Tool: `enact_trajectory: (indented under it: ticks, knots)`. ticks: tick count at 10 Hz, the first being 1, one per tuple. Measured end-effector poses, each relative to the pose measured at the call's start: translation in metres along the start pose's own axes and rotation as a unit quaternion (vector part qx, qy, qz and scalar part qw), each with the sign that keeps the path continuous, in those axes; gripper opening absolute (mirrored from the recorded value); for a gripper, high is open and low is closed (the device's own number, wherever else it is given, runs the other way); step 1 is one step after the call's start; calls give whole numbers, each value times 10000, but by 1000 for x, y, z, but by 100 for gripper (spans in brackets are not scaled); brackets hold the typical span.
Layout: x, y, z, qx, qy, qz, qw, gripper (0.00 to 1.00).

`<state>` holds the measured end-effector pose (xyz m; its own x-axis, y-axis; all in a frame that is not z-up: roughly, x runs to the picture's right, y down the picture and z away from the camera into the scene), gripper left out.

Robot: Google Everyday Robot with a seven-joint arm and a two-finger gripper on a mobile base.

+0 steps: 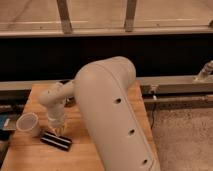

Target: Push the eraser across the table

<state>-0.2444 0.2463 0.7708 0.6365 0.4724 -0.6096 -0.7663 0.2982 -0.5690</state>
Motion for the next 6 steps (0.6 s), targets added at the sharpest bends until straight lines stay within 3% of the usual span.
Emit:
enact_trajectory:
  ticks: [3, 5, 6]
  knots:
    - [28, 1, -8, 105, -104, 252, 9996, 0]
    - [47, -12, -24, 348, -409, 638, 9965, 0]
    - [53, -29, -37, 477, -626, 897, 9929, 0]
